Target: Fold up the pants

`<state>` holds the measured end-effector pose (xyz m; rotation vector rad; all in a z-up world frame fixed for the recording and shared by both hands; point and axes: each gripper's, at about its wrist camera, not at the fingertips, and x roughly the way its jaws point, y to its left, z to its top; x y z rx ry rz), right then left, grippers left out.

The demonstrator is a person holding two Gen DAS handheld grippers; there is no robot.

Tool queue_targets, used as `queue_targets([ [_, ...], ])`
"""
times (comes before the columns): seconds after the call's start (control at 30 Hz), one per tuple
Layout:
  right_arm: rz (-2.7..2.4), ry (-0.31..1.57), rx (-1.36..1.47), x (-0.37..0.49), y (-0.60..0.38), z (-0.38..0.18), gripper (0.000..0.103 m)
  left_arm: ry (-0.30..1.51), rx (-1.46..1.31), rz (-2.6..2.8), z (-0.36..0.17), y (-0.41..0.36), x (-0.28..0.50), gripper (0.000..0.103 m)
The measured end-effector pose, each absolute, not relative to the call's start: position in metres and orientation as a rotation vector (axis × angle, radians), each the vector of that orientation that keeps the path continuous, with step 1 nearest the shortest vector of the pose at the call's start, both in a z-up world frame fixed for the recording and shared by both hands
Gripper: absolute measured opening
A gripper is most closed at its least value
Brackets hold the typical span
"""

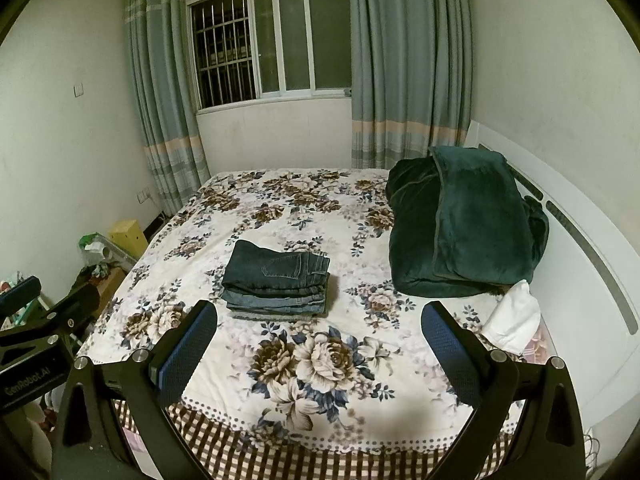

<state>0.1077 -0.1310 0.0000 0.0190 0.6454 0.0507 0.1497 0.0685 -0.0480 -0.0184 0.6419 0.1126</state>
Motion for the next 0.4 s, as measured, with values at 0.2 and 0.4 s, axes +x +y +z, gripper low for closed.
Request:
queue_targets([
  [0.2,0.053,0.644,0.02,0.1077,-0.1321,-0.0007,0.103,0.641,-0.018,0.113,-0.0484,0.0687,0.1497,0.102],
  [0.4,0.054,0.644,0.021,0.1083,-0.1328,-0.0011,0.103,0.636,-0.019,0.117,-0.0439,0.0688,0.152,0.102],
])
